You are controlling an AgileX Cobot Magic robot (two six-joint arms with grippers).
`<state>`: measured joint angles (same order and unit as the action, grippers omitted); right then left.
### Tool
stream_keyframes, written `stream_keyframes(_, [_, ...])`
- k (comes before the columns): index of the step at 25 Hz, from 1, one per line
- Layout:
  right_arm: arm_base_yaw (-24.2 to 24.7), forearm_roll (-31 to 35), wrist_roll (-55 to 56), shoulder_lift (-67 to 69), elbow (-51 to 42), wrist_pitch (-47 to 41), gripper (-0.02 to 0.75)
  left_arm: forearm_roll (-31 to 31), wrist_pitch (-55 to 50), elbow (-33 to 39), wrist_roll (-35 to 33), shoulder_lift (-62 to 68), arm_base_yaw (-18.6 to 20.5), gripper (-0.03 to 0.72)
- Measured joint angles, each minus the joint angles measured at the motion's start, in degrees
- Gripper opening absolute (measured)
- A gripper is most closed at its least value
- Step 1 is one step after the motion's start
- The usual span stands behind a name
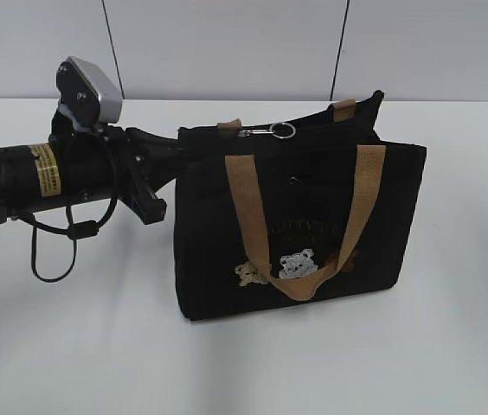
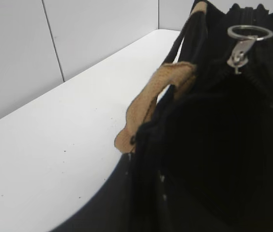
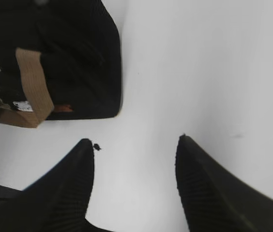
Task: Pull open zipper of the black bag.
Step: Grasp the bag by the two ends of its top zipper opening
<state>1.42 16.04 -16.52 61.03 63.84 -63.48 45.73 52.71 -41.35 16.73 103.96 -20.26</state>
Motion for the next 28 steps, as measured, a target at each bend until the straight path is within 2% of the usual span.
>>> stream_keyframes(7, [-13.92, 0.05, 10.44, 16.76, 13.22, -0.45, 0.41, 0.0, 0.0, 0.0, 0.0, 0.0, 0.0, 0.04])
stream_keyframes(14, [-24.1, 0.18, 15.02, 30.57, 27.01, -2.28, 0.41, 0.05, 0.0, 0.0, 0.0, 0.0, 0.0, 0.04])
stream_keyframes(20, [-28.36, 0.49, 18.03, 38.92, 33.36, -4.79, 0.41, 0.05, 0.0, 0.0, 0.0, 0.0, 0.0, 0.04])
stream_keyframes(28, [-28.96, 1.89, 19.41, 43.68, 33.94, -5.94, 0.41, 0.05, 0.0, 0.0, 0.0, 0.0, 0.0, 0.04])
